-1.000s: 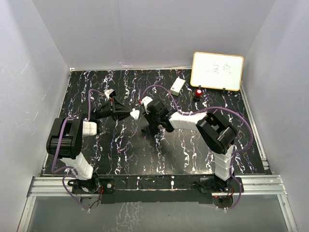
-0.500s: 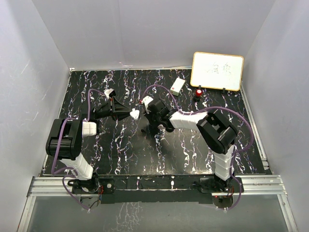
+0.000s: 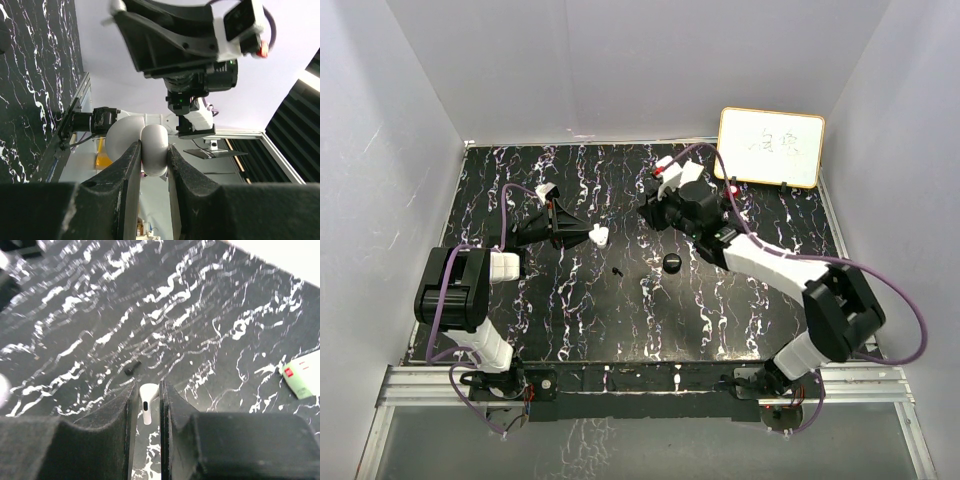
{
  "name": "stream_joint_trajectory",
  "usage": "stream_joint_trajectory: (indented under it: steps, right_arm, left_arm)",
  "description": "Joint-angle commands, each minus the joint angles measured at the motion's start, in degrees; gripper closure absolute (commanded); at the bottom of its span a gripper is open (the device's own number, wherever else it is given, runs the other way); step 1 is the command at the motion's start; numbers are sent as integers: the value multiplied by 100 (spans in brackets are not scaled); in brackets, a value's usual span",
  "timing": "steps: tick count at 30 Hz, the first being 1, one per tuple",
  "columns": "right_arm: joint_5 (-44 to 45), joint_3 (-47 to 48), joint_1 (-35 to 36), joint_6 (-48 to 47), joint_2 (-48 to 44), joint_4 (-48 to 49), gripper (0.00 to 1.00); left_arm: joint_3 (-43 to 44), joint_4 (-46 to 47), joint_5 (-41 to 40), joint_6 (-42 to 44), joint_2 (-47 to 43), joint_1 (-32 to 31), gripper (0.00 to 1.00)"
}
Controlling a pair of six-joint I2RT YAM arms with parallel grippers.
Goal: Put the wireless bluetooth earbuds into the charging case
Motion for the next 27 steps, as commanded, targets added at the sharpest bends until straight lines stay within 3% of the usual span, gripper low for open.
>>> stream_joint_trajectory:
  steps: [1, 9, 27]
  right_arm:
    - [-265, -519, 12, 135, -698, 1427, 100]
    - [-530, -1123, -28, 318, -1362, 2805, 100]
    - [-1403, -1912, -30, 428, -1565, 5472, 100]
  left_arm:
    - [93, 1879, -53, -151, -248, 31, 100]
    - [294, 1878, -219, -320, -212, -232, 100]
    - [716, 1878, -457, -462, -139, -751, 100]
